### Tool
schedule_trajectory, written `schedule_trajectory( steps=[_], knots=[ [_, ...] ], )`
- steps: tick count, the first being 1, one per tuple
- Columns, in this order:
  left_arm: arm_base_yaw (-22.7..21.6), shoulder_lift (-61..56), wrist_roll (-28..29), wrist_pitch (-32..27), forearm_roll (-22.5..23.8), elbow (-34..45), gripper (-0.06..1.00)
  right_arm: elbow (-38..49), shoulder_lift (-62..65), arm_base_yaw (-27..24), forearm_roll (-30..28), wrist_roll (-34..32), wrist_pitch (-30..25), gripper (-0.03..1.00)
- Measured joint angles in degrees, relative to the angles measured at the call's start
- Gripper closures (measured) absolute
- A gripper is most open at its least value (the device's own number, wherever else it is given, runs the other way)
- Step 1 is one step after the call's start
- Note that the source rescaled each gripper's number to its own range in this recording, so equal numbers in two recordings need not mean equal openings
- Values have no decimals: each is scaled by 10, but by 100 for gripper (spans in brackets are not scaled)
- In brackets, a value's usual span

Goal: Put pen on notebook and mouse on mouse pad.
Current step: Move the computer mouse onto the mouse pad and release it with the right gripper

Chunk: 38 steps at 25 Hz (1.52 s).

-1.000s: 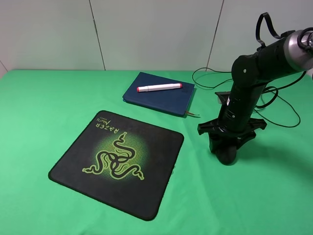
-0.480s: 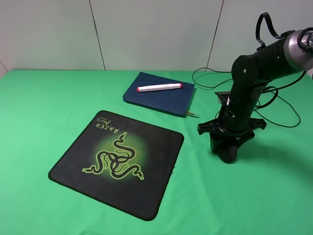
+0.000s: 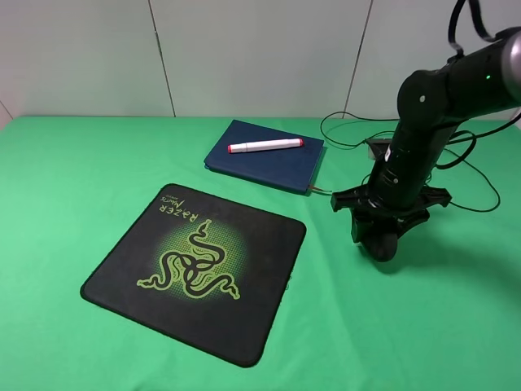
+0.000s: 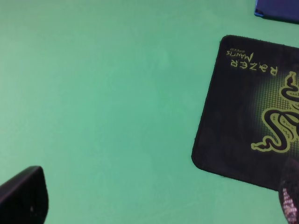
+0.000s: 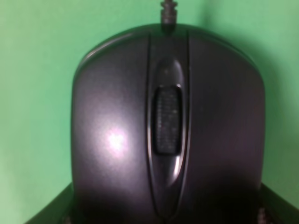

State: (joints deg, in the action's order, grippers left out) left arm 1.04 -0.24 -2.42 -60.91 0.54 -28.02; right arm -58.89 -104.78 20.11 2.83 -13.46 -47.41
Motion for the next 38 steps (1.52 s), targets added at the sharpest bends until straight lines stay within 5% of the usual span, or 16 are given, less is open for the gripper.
schedule_trajectory(
  steps=[8,29,38],
  knots=[
    [0,0,0,0,0,0,-6,0,49,11,46,-3,-35,96],
    [0,0,0,0,0,0,-6,-10,56,243,52,-188,-21,96],
    [0,0,0,0,0,0,-6,-83,55,292,35,-250,-20,96]
  ],
)
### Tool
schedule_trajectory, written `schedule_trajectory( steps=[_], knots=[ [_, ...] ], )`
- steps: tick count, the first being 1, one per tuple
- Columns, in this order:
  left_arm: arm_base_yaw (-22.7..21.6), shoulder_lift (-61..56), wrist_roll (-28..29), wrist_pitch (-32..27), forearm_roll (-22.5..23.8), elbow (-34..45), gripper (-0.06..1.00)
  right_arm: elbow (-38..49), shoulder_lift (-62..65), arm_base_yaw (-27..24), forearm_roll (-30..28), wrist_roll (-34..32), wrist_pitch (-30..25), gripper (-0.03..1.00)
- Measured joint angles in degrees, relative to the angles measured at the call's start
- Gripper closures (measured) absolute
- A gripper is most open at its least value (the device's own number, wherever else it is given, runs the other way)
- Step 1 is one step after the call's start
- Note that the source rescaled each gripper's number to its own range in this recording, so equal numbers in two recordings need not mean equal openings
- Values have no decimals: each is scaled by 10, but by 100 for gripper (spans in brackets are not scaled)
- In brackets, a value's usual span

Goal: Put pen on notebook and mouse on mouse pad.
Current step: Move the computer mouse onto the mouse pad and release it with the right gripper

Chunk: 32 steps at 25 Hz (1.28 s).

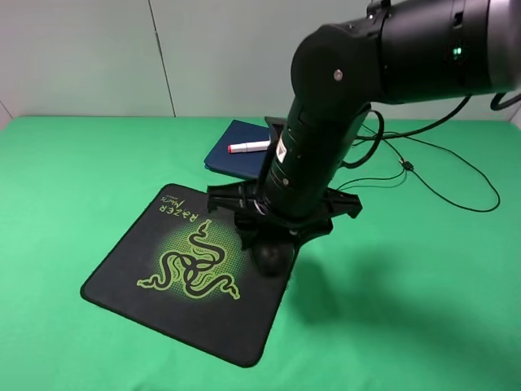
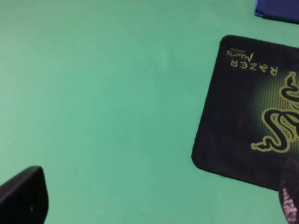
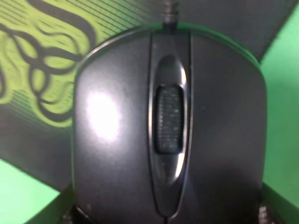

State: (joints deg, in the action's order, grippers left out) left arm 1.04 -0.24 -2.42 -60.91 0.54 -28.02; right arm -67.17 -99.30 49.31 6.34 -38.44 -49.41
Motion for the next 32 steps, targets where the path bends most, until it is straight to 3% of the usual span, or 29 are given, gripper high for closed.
schedule_trajectory(
  steps=[12,21,32],
  knots=[
    [0,0,0,0,0,0,-6,-142,-105,52,-9,-3,-60,96],
    [0,0,0,0,0,0,-6,-216,-180,84,-11,2,-63,96],
    [0,0,0,0,0,0,-6,-226,-235,92,-14,23,-27,96]
  ],
)
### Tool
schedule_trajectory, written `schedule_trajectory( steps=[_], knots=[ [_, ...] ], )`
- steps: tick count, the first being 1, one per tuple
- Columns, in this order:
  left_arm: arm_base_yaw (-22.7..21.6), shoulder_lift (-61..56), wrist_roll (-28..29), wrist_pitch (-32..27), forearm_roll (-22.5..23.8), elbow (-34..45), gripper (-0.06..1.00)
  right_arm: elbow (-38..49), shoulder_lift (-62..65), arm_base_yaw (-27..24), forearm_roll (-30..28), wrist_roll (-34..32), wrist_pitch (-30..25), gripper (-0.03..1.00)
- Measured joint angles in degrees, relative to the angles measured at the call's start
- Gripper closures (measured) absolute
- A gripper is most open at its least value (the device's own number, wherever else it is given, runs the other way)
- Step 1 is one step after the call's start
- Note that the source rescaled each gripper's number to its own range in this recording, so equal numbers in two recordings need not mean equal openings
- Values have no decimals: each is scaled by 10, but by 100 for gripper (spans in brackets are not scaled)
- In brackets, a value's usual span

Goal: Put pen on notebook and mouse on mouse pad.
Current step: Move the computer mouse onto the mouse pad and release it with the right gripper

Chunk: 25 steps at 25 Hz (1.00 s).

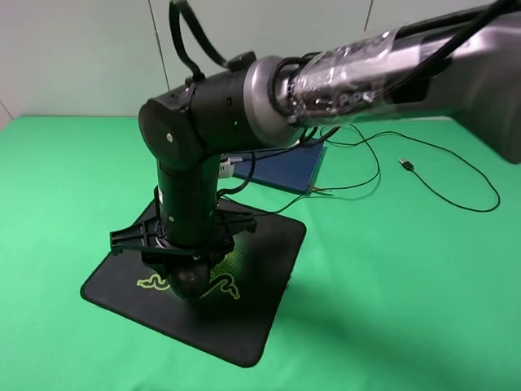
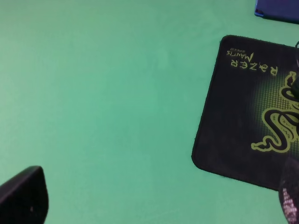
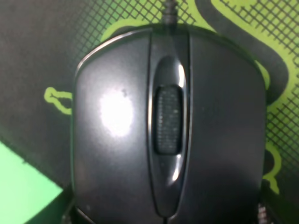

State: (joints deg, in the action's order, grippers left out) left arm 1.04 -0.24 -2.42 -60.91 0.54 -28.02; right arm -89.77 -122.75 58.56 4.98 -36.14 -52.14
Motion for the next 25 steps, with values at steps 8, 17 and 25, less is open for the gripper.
schedule_trajectory(
  steps=[8,17,25],
  knots=[
    [0,0,0,0,0,0,-6,0,-19,0,-41,2,33,96],
    [0,0,0,0,0,0,-6,0,-37,0,-44,19,37,96],
    [0,0,0,0,0,0,-6,0,-38,0,-44,19,39,24]
  ],
)
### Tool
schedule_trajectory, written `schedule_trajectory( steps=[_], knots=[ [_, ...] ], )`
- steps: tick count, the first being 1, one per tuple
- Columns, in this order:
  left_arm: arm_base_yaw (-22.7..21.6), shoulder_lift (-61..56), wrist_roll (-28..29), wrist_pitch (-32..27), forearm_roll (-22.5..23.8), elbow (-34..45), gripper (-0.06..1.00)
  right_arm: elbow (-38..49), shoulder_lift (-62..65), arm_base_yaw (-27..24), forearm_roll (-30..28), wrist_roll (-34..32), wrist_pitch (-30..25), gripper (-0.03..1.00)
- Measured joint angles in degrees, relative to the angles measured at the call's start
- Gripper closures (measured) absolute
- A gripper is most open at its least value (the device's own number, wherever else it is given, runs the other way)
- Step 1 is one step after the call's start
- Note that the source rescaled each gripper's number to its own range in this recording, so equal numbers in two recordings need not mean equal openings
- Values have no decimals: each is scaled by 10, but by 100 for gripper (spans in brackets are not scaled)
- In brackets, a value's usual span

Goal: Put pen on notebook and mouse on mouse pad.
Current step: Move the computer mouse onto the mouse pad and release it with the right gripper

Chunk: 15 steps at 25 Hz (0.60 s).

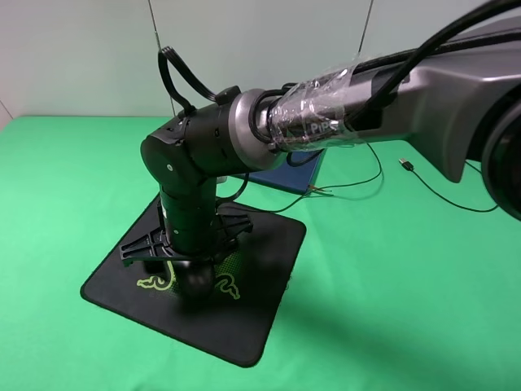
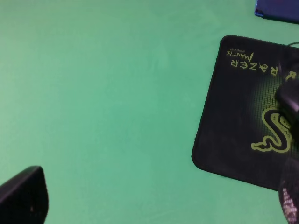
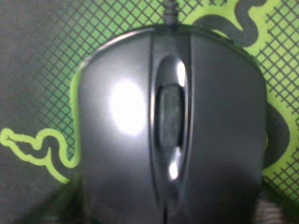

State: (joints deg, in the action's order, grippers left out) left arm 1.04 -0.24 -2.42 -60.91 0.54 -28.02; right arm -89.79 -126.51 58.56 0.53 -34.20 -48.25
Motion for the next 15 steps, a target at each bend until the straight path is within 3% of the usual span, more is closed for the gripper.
schedule_trajectory(
  steps=[2,5,15],
  knots=[
    [0,0,0,0,0,0,-6,0,0,0,0,12,2,7],
    [0,0,0,0,0,0,-6,0,0,0,0,28,4,-2],
    [0,0,0,0,0,0,-6,0,16,0,0,82,-14,-3]
  ],
)
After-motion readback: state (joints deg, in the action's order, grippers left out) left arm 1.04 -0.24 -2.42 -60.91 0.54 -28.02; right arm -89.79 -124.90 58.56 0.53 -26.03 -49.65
